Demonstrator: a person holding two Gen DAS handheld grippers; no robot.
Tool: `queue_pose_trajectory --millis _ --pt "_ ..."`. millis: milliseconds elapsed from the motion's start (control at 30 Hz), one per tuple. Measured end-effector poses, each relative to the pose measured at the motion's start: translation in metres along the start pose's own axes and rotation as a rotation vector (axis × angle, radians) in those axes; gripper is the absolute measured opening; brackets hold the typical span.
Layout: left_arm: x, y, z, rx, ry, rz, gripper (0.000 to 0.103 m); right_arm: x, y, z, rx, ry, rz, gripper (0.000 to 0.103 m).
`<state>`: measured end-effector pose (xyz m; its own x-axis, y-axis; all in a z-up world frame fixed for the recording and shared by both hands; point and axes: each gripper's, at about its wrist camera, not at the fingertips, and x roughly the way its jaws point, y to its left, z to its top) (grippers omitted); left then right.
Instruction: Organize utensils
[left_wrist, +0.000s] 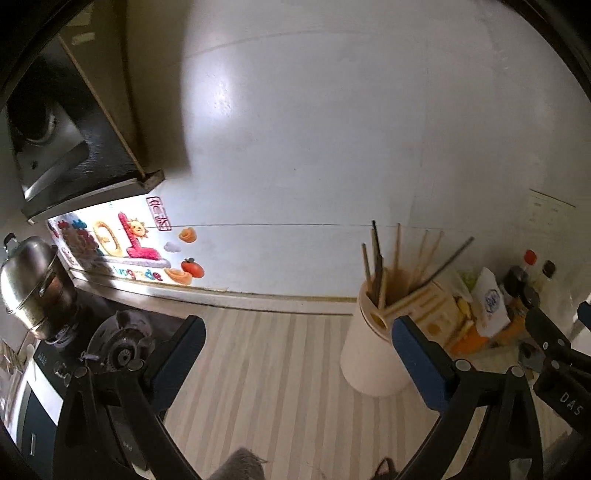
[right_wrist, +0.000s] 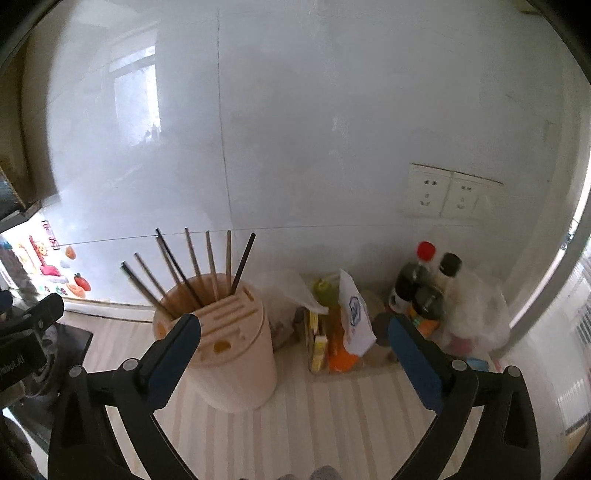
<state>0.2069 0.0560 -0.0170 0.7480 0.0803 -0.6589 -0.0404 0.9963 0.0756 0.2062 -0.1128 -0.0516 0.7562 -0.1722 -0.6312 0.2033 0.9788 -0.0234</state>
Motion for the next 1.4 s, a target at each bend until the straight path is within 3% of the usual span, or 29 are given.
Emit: queue_pose_trajectory --millis 467,767,967,1400 --pt "-0.153 -0.01 -0.063 0.001 -0.085 -0.057 0.103 -0.181 -0.03 -0.047 -0.002 -0.113 -0.024 0.103" --pt "-0.216 -0.007 -0.089 -0.013 -0.105 -0.077 0.103 -0.282 -0.047 -0.077 -0.013 -0.187 -0.037 0.103" --pt "-0.235 -0.004 -0.098 -0.02 -0.124 -0.079 0.103 -0.313 -0.054 -0.087 -0.007 -0.203 -0.038 0.103" --pt "-0.243 0.001 -0.106 -0.023 -0.131 -0.037 0.103 -0.329 -0.056 -0.09 -0.009 -0.223 -0.007 0.103"
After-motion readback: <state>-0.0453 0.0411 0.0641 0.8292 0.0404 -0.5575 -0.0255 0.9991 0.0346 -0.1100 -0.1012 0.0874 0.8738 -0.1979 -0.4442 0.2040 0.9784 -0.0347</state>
